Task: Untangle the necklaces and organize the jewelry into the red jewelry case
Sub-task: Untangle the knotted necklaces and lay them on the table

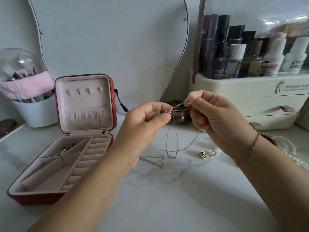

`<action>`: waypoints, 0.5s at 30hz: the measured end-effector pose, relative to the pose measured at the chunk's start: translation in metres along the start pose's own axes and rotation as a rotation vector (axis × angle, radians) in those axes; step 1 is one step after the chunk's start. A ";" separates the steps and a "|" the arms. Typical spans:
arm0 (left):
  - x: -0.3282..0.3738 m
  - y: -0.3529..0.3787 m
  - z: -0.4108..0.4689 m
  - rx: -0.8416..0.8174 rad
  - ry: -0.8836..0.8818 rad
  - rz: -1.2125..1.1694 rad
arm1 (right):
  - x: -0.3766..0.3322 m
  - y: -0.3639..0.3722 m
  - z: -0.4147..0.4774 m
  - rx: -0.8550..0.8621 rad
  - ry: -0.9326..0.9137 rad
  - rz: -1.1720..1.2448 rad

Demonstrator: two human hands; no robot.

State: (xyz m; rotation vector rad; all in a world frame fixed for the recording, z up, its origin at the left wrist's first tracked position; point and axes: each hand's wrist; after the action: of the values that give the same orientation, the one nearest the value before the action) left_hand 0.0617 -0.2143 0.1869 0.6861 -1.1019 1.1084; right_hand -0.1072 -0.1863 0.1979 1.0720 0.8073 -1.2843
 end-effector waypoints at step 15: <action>0.006 0.003 -0.003 0.059 -0.019 -0.053 | 0.002 0.002 0.000 -0.014 0.085 0.069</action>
State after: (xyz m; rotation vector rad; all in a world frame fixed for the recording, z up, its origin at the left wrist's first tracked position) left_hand 0.0601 -0.2086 0.1914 0.7700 -1.0648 1.0941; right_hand -0.1049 -0.1868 0.1964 1.1392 0.8349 -1.1805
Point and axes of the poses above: each hand's wrist, its own z-axis towards the middle knuckle, its own y-axis out of the palm, x = y × z
